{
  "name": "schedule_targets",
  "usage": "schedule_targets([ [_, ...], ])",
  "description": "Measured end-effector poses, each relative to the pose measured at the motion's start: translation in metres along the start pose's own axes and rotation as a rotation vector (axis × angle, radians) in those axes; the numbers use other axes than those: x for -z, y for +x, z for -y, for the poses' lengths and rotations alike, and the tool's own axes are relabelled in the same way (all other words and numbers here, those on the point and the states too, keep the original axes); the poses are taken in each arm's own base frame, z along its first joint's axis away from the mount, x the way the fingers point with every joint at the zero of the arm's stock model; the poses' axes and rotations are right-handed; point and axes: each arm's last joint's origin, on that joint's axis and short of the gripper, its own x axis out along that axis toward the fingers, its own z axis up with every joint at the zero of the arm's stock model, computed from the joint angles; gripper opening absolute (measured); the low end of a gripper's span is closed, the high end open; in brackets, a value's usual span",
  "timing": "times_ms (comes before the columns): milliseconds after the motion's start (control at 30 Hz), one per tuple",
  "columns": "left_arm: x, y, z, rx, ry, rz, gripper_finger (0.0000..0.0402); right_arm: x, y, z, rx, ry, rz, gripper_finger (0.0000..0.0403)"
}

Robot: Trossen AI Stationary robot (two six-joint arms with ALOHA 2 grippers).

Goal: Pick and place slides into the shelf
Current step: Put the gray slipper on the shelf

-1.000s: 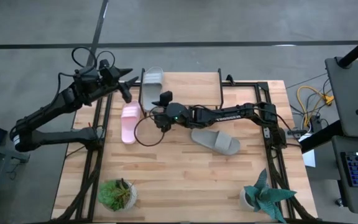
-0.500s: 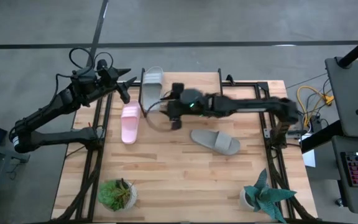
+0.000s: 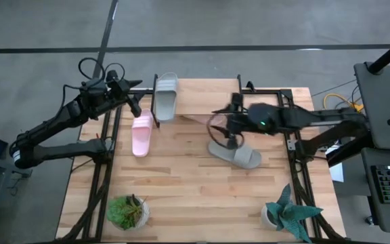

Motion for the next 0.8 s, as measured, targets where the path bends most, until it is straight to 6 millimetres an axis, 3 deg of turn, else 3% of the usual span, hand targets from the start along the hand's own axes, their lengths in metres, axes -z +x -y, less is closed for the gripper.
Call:
schedule_targets([
  [233,0.001,0.001,0.000,-0.001,-0.001,0.002,0.0180,0.037,-0.040,-0.023,-0.056,-0.008,-0.109,0.0215],
  [433,0.002,0.002,0.001,0.000,0.000,-0.001,0.0180,0.071,-0.062,-0.029,-0.127,0.121,-0.321,0.0214],
  [800,0.008,0.012,0.004,0.002,0.000,-0.009,0.0180,0.105,-0.061,-0.046,-0.273,0.294,-0.555,0.0215],
])
